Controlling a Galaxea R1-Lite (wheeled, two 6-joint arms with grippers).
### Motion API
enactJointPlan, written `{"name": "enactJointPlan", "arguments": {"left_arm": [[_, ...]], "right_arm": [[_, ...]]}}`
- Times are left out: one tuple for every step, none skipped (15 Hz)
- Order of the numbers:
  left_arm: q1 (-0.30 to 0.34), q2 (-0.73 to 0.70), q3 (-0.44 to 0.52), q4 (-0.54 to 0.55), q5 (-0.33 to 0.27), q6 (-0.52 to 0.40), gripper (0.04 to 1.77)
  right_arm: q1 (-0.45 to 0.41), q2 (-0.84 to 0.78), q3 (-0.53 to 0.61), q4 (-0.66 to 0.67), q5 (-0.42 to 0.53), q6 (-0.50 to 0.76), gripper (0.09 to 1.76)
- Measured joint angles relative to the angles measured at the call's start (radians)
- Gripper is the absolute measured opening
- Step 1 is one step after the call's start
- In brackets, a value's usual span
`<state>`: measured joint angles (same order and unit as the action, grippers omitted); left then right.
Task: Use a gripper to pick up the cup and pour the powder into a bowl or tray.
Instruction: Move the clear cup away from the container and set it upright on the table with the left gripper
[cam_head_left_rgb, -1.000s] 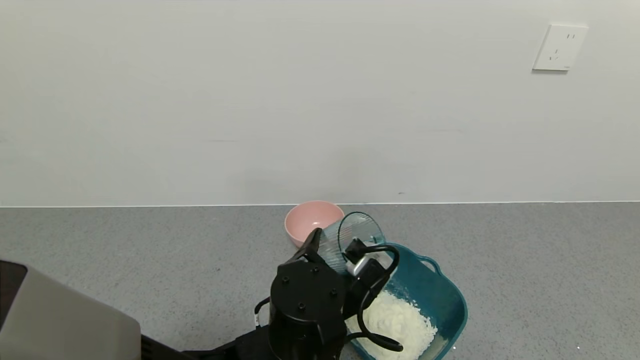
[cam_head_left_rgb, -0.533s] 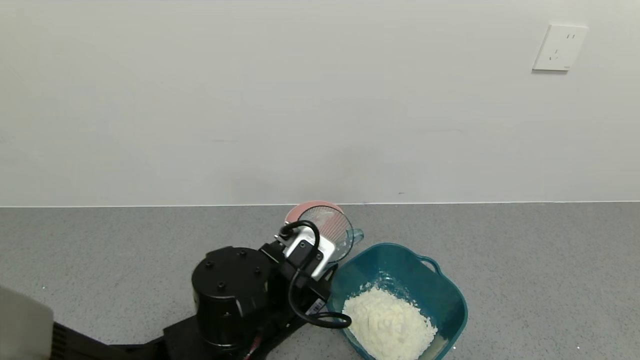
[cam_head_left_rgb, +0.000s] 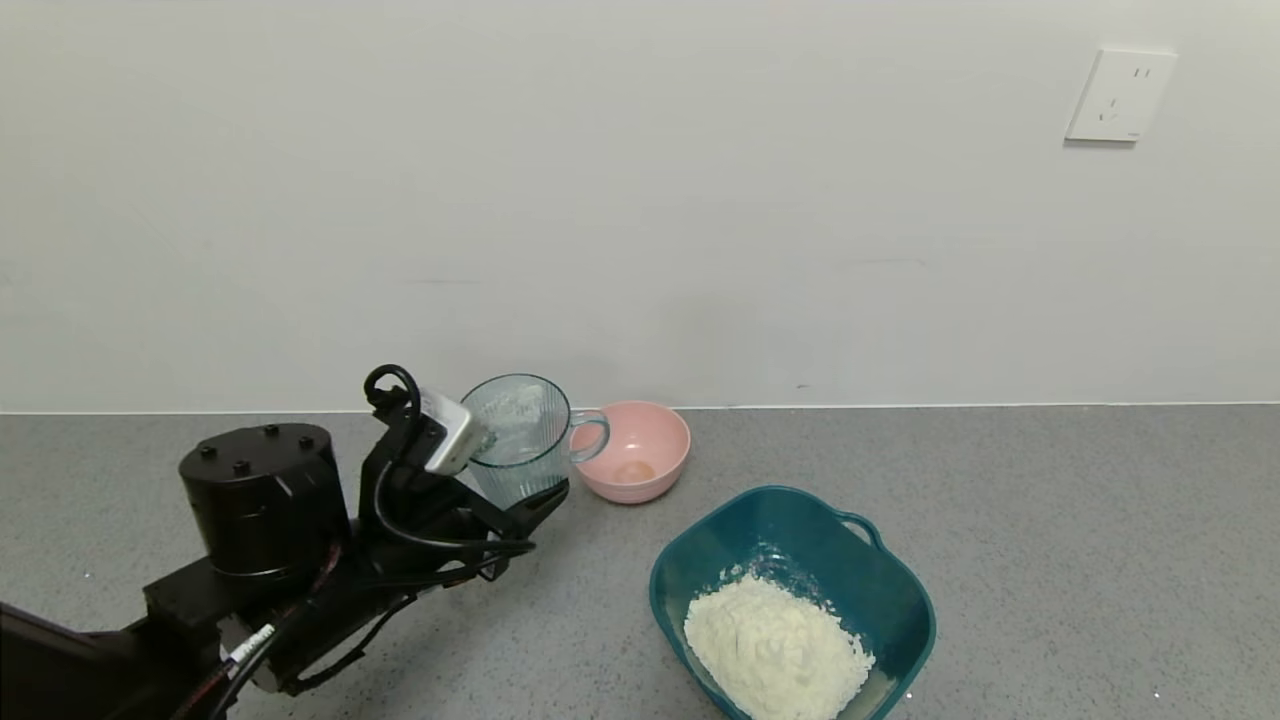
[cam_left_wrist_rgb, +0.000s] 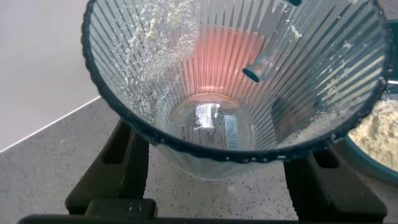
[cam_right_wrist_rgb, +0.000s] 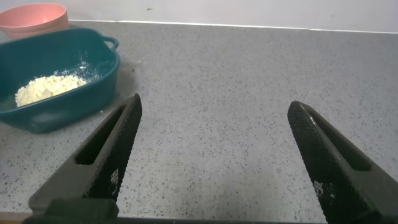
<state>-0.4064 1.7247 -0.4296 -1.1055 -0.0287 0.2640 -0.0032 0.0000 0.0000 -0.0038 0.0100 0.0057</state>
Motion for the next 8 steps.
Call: {"name": "enactJointPlan", "arguments": {"left_arm": [[0.051, -0.002, 0.004, 0.002, -0.073, -0.013, 1.24], [0.099, -0.003, 0.008, 0.007, -0.130, -0.024, 1.24], [0.145, -0.001, 0.008, 0.012, -0.180, -0.029, 1.24], [0.180, 0.004, 0.004, 0.017, -0.201, -0.034, 1.24], [0.207, 0.013, -0.007, 0.020, -0.207, -0.037, 1.24], [0.230, 0.024, -0.021, 0.022, -0.209, -0.039, 1.24], [0.249, 0.038, -0.033, 0.022, -0.210, -0.039, 1.24], [0.263, 0.054, -0.046, 0.022, -0.210, -0.040, 1.24]], "right_arm": [[0.000, 0.000, 0.000, 0.000, 0.000, 0.000, 1.71], [0.000, 0.000, 0.000, 0.000, 0.000, 0.000, 1.71], [0.000, 0.000, 0.000, 0.000, 0.000, 0.000, 1.71], [0.000, 0.000, 0.000, 0.000, 0.000, 0.000, 1.71], [0.000, 0.000, 0.000, 0.000, 0.000, 0.000, 1.71], [0.000, 0.000, 0.000, 0.000, 0.000, 0.000, 1.71], [0.000, 0.000, 0.000, 0.000, 0.000, 0.000, 1.71], [0.000, 0.000, 0.000, 0.000, 0.000, 0.000, 1.71]]}}
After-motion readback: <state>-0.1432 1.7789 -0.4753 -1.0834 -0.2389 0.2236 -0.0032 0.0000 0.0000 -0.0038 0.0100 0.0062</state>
